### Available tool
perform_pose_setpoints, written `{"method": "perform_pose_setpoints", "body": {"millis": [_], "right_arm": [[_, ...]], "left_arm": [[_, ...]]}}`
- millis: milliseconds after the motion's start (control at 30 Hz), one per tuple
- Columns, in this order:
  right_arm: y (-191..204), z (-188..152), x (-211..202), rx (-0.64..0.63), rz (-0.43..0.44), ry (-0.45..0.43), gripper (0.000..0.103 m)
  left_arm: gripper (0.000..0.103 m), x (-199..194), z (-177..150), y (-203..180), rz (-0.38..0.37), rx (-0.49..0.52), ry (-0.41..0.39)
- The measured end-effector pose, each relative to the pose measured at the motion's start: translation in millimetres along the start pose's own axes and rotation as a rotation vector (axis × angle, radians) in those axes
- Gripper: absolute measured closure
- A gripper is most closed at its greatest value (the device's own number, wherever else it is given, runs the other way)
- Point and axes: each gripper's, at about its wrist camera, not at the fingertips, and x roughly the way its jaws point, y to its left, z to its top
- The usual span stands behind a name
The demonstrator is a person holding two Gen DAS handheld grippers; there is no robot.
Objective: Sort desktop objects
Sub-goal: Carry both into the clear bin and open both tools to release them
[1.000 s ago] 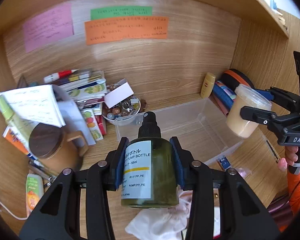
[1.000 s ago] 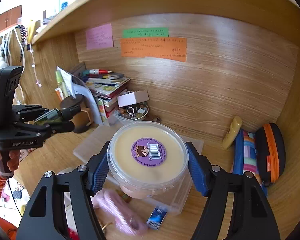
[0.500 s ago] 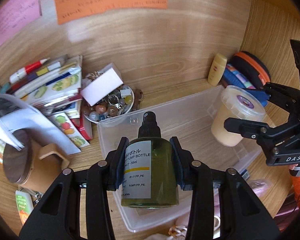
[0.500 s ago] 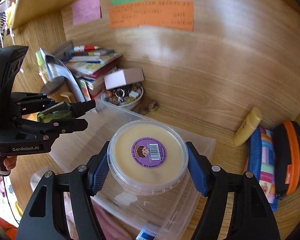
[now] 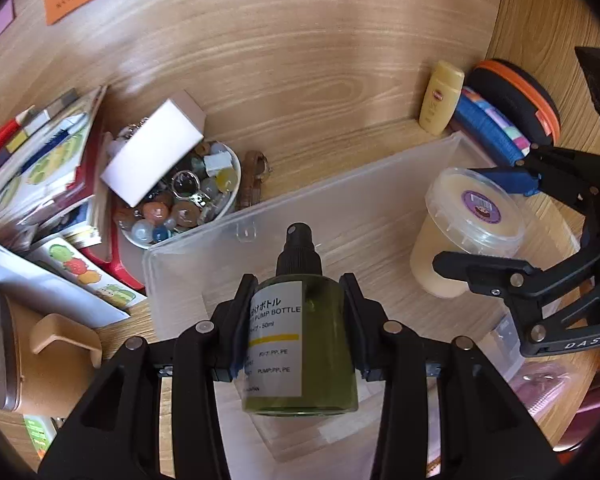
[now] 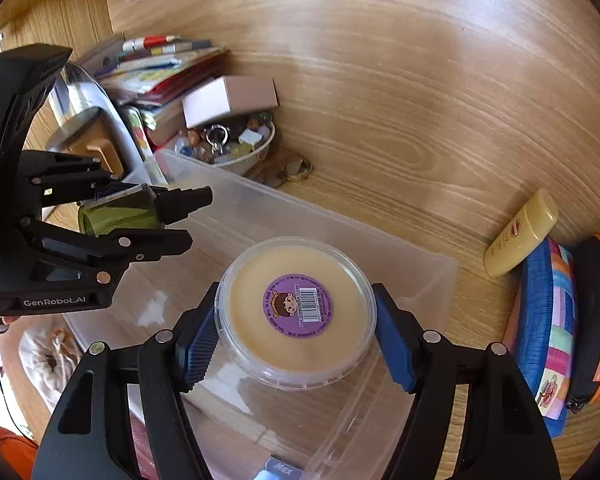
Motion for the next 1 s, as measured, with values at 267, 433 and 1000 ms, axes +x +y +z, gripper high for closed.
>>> {"method": "perform_pose_setpoints", "body": {"millis": [267, 433, 1000], "right_arm": [[4.6, 5.1, 7.5, -0.070, -0.038, 0.034, 0.040], [14.5, 0.5, 17.2, -0.128, -0.065, 0.035, 0.040], [7.3, 5.2, 24.4, -0.147, -0.051, 0.056, 0.031]], "left_arm": [[0.062, 20.3, -1.0, -4.5, -0.009, 0.029, 0.054], [0.062, 27.2, -3.8, -7.3, -0.009, 0.044, 0.075], [0.037, 11.7, -14.1, -13.8, 0.050, 0.111, 0.037]]}}
